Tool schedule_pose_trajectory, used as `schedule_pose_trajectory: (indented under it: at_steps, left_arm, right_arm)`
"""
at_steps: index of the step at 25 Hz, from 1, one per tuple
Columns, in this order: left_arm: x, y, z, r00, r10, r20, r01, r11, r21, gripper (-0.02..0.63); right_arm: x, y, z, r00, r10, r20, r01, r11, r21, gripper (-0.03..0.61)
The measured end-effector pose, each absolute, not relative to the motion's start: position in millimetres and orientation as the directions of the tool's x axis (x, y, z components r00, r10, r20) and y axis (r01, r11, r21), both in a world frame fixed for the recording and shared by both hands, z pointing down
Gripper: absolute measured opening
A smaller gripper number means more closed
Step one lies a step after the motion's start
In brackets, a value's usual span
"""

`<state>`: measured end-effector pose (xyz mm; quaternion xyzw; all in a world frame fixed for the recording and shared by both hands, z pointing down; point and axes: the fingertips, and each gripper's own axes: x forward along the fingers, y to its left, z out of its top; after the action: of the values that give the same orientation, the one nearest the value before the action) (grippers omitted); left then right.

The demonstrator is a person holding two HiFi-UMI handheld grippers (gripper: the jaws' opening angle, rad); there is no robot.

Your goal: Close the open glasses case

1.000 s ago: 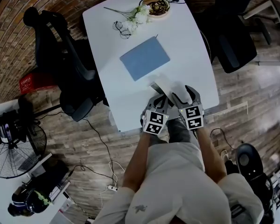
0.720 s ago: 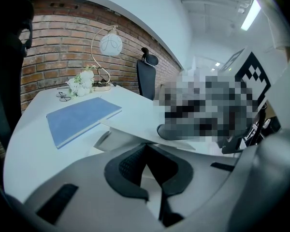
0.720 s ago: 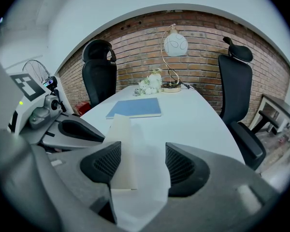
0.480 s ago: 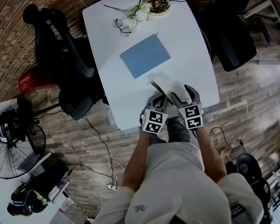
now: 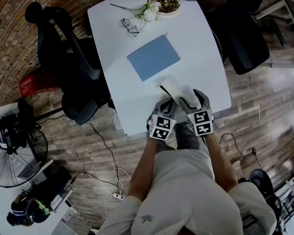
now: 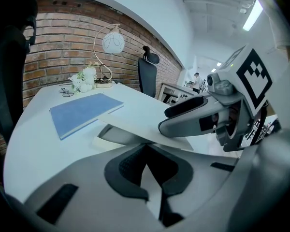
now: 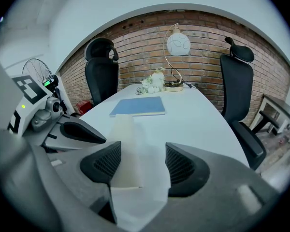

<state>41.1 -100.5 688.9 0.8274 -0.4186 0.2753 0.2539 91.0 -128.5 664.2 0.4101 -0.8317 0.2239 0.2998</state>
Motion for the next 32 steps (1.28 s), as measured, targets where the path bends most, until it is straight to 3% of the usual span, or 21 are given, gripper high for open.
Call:
schedule_pose_trajectory:
  at_steps: [32]
  left_arm:
    - [28.6, -86.1, 707.8, 0.483, -0.527, 0.699, -0.839, -0.507, 0.197, 0.005]
  right_arm:
    - [78.6, -114.5, 674.8, -0.492, -0.519, 0.699, -0.803, 0.581, -0.134, 0.289]
